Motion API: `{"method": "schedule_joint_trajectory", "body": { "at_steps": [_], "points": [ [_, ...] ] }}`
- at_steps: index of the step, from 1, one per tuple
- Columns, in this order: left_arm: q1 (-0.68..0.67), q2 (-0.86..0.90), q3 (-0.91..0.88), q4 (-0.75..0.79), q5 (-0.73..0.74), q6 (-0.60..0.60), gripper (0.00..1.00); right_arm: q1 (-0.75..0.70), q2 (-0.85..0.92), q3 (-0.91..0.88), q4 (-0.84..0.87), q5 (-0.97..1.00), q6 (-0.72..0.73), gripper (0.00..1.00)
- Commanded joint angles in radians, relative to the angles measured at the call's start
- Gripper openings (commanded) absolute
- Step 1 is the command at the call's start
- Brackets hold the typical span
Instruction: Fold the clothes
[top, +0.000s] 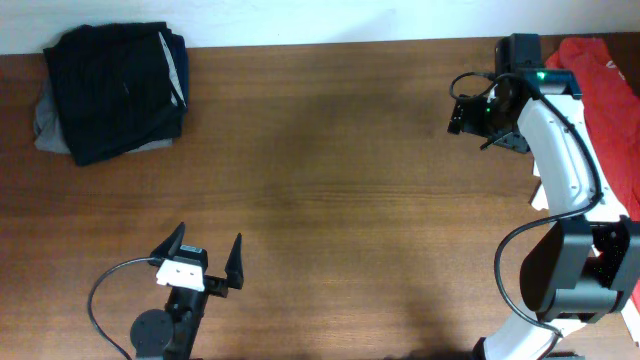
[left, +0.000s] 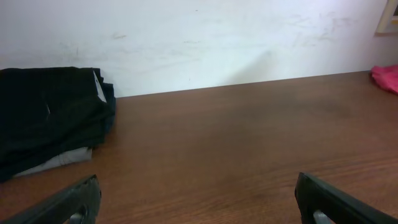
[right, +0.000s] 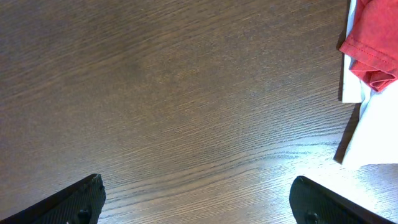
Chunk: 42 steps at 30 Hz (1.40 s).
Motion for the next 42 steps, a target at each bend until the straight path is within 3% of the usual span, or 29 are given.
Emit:
{"method": "schedule_joint_trajectory", "body": {
  "at_steps": [1, 10, 18, 27, 29, 33, 35, 38, 42],
  "points": [
    [-0.004, -0.010, -0.006, -0.003, -0.017, 0.020, 0.99, 0.002, -0.011, 0.013, 0.000, 0.013, 0.001, 0.98],
    [-0.004, -0.010, -0.006, -0.003, -0.017, 0.020, 0.99, 0.035, -0.090, 0.013, 0.000, 0.013, 0.001, 0.98],
    [-0.004, -0.010, -0.006, -0.003, -0.017, 0.020, 0.99, 0.229, -0.582, 0.013, 0.000, 0.013, 0.001, 0.99],
    [-0.004, -0.010, -0.006, -0.003, -0.017, 0.020, 0.99, 0.238, -1.039, -0.027, -0.001, 0.058, -0.019, 0.99],
    [-0.004, -0.010, -0.006, -0.003, -0.017, 0.020, 0.99, 0.238, -1.165, -0.144, 0.001, 0.053, -0.014, 0.98],
    [-0.004, -0.010, -0.006, -0.003, -0.017, 0.020, 0.99, 0.235, -1.481, -0.592, 0.165, 0.052, -0.016, 0.98],
    [-0.004, -0.010, -0.006, -0.003, -0.017, 0.020, 0.99, 0.212, -1.612, -0.803, 0.288, 0.021, -0.019, 0.98],
    [-0.004, -0.010, -0.006, -0.003, -0.017, 0.020, 0.99, 0.149, -1.783, -1.180, 0.565, -0.187, -0.053, 0.99],
    [-0.004, -0.010, -0.006, -0.003, -0.017, 0.020, 0.99, 0.146, -1.881, -1.454, 0.797, -0.160, -0.048, 0.98]
  ]
}}
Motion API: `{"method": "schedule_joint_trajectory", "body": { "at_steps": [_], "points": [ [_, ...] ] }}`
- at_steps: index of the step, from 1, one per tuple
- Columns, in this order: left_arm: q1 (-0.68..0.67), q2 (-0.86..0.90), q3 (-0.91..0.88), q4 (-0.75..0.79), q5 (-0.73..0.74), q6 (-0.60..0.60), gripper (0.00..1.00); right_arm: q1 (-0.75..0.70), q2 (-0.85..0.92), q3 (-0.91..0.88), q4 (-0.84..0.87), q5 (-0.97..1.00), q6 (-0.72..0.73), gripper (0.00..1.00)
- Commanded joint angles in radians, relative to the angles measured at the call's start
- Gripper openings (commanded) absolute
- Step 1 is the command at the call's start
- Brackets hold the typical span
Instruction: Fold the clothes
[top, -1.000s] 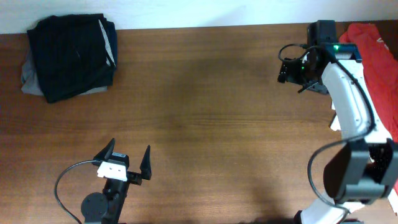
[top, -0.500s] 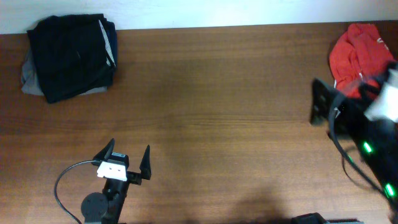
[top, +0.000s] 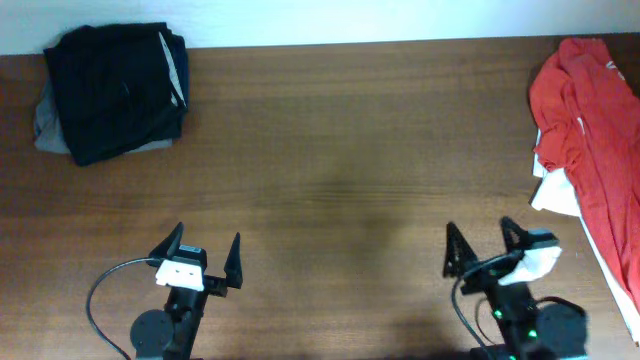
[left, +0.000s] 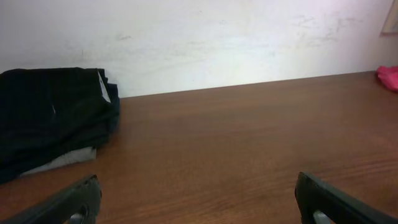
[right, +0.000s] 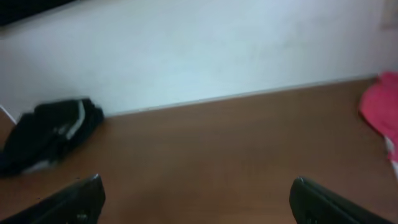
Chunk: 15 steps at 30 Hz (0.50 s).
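Observation:
A folded pile of dark clothes (top: 112, 90) lies at the table's far left corner, with a grey piece under it; it also shows in the left wrist view (left: 53, 118) and the right wrist view (right: 53, 134). A crumpled red garment (top: 585, 130) lies over white cloth (top: 553, 195) at the far right edge. My left gripper (top: 205, 262) stands open at the front left with nothing between its fingers. My right gripper (top: 482, 248) stands open at the front right, also holding nothing.
The brown wooden table (top: 340, 170) runs up to a white wall (left: 205, 43) at the back. A black cable (top: 105, 295) loops beside the left arm's base. The red garment's edge (right: 379, 106) shows pink in the right wrist view.
My right arm was stretched out to the far right corner with its open gripper beside the red garment; now it is at the front right, gripper open and facing the wall. The left arm has not moved.

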Motion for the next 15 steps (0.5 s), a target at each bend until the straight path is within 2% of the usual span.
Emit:
{"method": "schedule_joint_trajectory", "body": {
  "at_steps": [1, 5, 11, 15],
  "points": [
    [-0.004, -0.006, -0.005, -0.001, -0.002, 0.016, 0.99, -0.006, -0.059, -0.133, 0.121, 0.024, -0.011, 0.98],
    [-0.004, -0.006, -0.005, -0.001, -0.002, 0.016, 0.99, -0.006, -0.059, -0.190, 0.164, 0.142, -0.012, 0.98],
    [-0.004, -0.006, -0.005, -0.001, -0.002, 0.016, 0.99, -0.007, -0.059, -0.333, 0.296, 0.102, -0.016, 0.98],
    [-0.004, -0.006, -0.005, -0.001, -0.002, 0.016, 0.99, -0.007, -0.059, -0.332, 0.275, 0.090, -0.108, 0.98]
  ]
}}
